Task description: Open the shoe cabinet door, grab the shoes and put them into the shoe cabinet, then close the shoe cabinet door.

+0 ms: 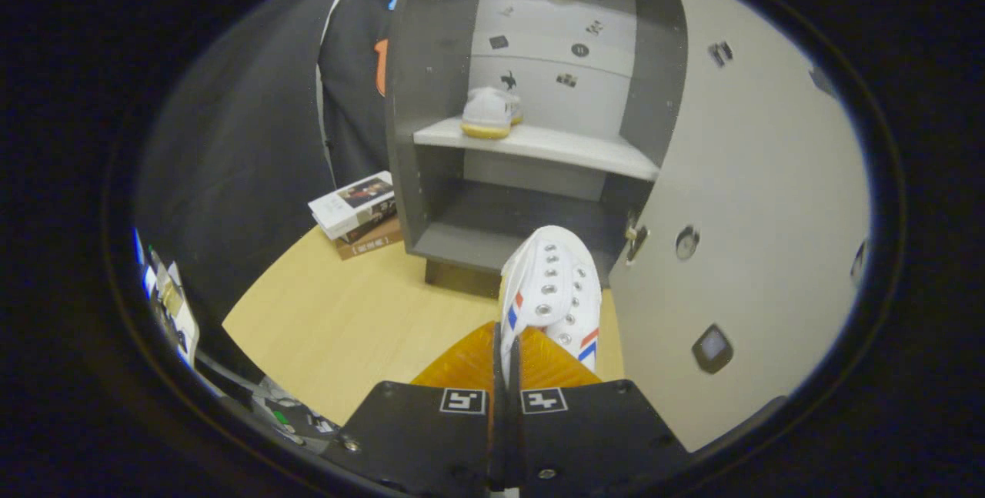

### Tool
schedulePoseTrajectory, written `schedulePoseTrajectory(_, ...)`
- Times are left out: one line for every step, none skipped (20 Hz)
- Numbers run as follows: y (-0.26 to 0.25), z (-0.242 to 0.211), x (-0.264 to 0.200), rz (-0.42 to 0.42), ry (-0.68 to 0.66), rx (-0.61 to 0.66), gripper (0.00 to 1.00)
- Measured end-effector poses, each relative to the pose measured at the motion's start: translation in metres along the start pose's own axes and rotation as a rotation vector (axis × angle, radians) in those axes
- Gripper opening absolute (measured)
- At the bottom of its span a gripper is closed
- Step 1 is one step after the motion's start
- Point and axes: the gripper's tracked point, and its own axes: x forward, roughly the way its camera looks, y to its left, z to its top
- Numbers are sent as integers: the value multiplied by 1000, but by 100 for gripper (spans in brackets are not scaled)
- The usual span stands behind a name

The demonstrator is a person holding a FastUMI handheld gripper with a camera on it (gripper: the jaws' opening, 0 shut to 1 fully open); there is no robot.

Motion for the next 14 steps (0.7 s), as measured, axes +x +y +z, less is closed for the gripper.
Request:
schedulePoseTrajectory(-2,18,-3,-1,-26,-14,3)
schedulePoseTrajectory(-1,35,-6,0,-50,-25,4)
schedulePoseTrajectory(-2,53,-8,1,-82,-29,3)
schedulePoseTrajectory(-1,72,-9,12,-115,-33,3)
schedulePoseTrajectory(-1,88,-9,17,-142,-40,3)
schedulePoseTrajectory(-4,102,-9,17,-160,-47,4)
schedulePoseTrajectory(-7,116,-8,15,-173,-52,4)
schedulePoseTrajectory(-10,130,-4,10,-185,-45,4)
schedulePoseTrajectory(-13,144,0,7,-199,-37,4)
schedulePoseTrajectory(-18,158,6,1,-211,-35,3)
schedulePoseTrajectory(-23,170,12,-6,-220,-35,3)
schedulePoseTrajectory(-27,181,20,-14,-225,-35,4)
schedulePoseTrajectory(-33,192,29,-21,-232,-34,4)
schedulePoseTrajectory(-38,201,40,-31,-236,-45,3)
